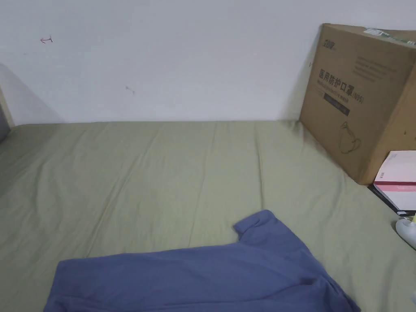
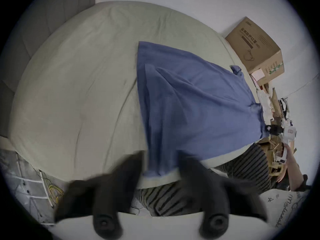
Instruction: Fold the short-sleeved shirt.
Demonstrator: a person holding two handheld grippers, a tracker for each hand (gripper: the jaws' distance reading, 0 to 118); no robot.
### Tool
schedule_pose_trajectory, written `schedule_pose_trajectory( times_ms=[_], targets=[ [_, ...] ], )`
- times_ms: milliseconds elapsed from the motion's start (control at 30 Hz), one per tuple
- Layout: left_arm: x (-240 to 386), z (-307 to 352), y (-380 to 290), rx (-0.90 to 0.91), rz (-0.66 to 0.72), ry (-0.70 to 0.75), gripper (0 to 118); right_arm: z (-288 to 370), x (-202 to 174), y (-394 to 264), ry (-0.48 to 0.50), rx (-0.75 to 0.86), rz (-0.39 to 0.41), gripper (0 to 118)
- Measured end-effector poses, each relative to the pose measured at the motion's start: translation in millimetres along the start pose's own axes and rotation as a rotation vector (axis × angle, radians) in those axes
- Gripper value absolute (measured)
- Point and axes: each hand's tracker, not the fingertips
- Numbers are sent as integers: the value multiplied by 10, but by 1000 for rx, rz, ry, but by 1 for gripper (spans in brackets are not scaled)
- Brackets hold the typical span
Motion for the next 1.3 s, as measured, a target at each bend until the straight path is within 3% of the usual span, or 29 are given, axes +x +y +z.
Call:
schedule_pose_trajectory(
  times_ms=[33,67,267,333,400,433,467,533,567,633,733,833,933,967,1000,1033,1067,1100,1200,1300],
  targets=[
    [5,16,-12,1,10,2,97,15,-24,-6,-11,0,4,84],
    [16,46,-26,8,12,-8,109,34,-56,-16,-24,10,4,110],
    [163,407,163,175,47,-49,106,287,-466,89,-11,83,95,112],
    [322,555,252,260,27,-29,106,386,-674,154,48,142,130,112],
    [514,697,384,331,-14,-32,99,489,-940,229,121,203,149,107],
    [603,762,449,363,-31,-47,90,557,-1089,264,160,231,163,98],
    [686,809,508,372,-39,-79,64,605,-1223,330,197,259,191,74],
    [807,876,626,407,-58,-149,3,700,-1447,443,227,360,227,10],
    [880,897,703,420,-73,-175,0,753,-1610,490,237,400,241,2],
    [976,930,863,486,-122,-152,0,756,-1805,626,246,466,225,2],
    [1029,853,1213,475,-191,-95,0,637,-1969,892,356,430,206,2],
    [847,558,1683,395,-126,74,0,478,-2041,1080,369,449,210,2],
    [516,34,2114,253,-88,154,0,265,-2105,1184,378,416,192,2],
    [410,-167,2229,209,-104,188,2,149,-2075,1232,384,390,178,2],
    [312,-364,2289,179,-111,210,12,47,-2062,1249,385,361,163,2],
    [219,-533,2337,156,-110,235,38,-43,-2044,1261,383,332,150,2],
    [158,-698,2315,123,-97,243,86,-131,-2020,1269,376,305,144,2],
    [60,-882,2306,80,-85,232,102,-220,-1984,1288,367,289,143,2],
    [-210,-1280,2275,4,-78,216,99,-436,-1874,1301,324,241,147,2],
    [-256,-1527,2165,-21,-159,232,99,-592,-1766,1322,272,199,142,2]
  ],
)
